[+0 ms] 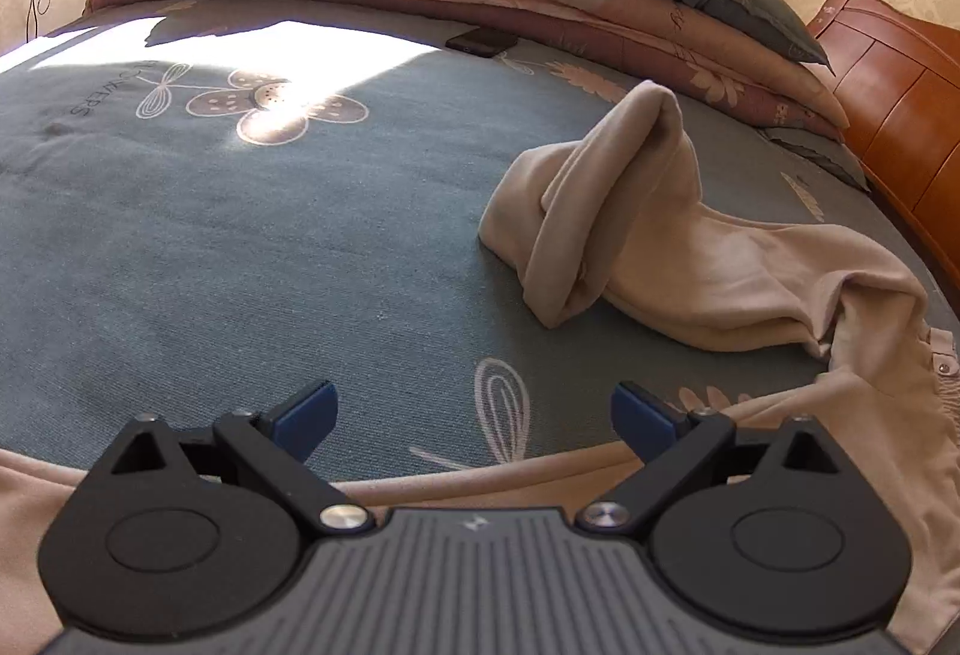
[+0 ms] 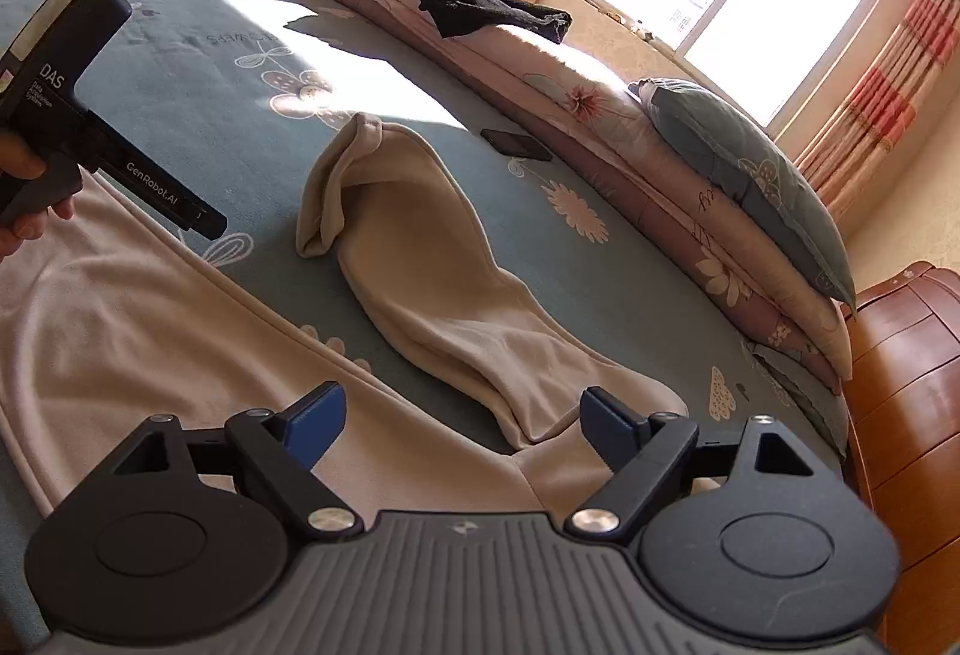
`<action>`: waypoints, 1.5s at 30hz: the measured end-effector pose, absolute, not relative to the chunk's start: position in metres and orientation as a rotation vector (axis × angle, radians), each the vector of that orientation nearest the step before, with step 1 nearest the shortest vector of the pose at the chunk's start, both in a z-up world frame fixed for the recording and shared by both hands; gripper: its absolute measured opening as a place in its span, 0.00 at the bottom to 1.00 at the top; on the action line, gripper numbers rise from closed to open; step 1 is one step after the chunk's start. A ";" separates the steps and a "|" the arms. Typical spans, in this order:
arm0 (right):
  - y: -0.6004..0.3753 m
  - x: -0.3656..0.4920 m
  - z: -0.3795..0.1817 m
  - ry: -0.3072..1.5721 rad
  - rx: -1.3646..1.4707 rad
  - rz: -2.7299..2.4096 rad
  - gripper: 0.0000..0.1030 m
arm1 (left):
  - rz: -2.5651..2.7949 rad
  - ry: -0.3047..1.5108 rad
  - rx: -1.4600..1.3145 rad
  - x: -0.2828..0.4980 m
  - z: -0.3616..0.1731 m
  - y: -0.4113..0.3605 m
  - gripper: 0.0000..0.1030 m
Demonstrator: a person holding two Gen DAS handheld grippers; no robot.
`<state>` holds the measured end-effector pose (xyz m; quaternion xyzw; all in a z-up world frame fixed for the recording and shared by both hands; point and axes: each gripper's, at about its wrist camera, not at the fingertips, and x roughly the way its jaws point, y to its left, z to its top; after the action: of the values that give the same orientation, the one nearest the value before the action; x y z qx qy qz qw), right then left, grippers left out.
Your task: Fold clothes
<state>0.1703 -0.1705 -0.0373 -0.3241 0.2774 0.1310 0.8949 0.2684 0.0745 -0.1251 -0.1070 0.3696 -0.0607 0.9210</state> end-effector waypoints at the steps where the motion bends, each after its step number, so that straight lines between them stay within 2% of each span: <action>1: -0.164 0.178 -0.043 0.555 -0.738 0.275 0.86 | -0.123 0.753 -0.209 0.274 -0.130 0.072 0.95; 7: -0.120 0.230 -0.066 0.483 -0.966 0.303 0.85 | -0.110 0.682 -0.225 0.282 -0.154 0.086 0.95; 8: -0.113 0.239 -0.068 0.494 -0.948 0.330 0.81 | -0.112 0.677 -0.227 0.281 -0.155 0.089 0.95; 11: -0.096 0.266 -0.067 0.559 -0.745 0.436 0.80 | -0.094 0.577 -0.296 0.274 -0.150 0.106 0.95; 17: -0.078 0.314 -0.085 0.662 -0.318 0.514 0.80 | 0.109 0.621 -0.347 0.285 -0.155 0.138 0.95; 21: -0.056 0.333 -0.107 0.671 -0.312 0.461 0.80 | 0.137 0.627 -0.351 0.290 -0.159 0.149 0.95; 22: -0.051 0.338 -0.111 0.676 -0.328 0.447 0.73 | 0.138 0.629 -0.344 0.291 -0.159 0.148 0.95; 23: -0.045 0.343 -0.116 0.680 -0.345 0.433 0.60 | 0.138 0.631 -0.336 0.291 -0.160 0.147 0.96; 24: -0.041 0.349 -0.118 0.691 -0.371 0.414 0.51 | 0.138 0.632 -0.326 0.292 -0.160 0.146 0.96; 25: -0.036 0.355 -0.120 0.703 -0.398 0.395 0.22 | 0.137 0.632 -0.326 0.293 -0.160 0.146 0.96; 26: -0.035 0.361 -0.118 0.705 -0.386 0.390 0.16 | 0.137 0.632 -0.326 0.293 -0.160 0.146 0.97; 33: -0.034 0.399 -0.085 0.677 -0.235 0.429 0.15 | 0.126 0.625 -0.383 0.294 -0.160 0.153 0.97; 45: -0.001 0.484 -0.031 0.632 -0.174 0.383 0.12 | 0.129 0.629 -0.364 0.297 -0.162 0.151 0.97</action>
<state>0.4837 -0.0008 -0.0314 -0.0850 0.3086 0.1867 0.9288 0.2973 0.1514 -0.1619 -0.1779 0.3074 0.0632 0.9327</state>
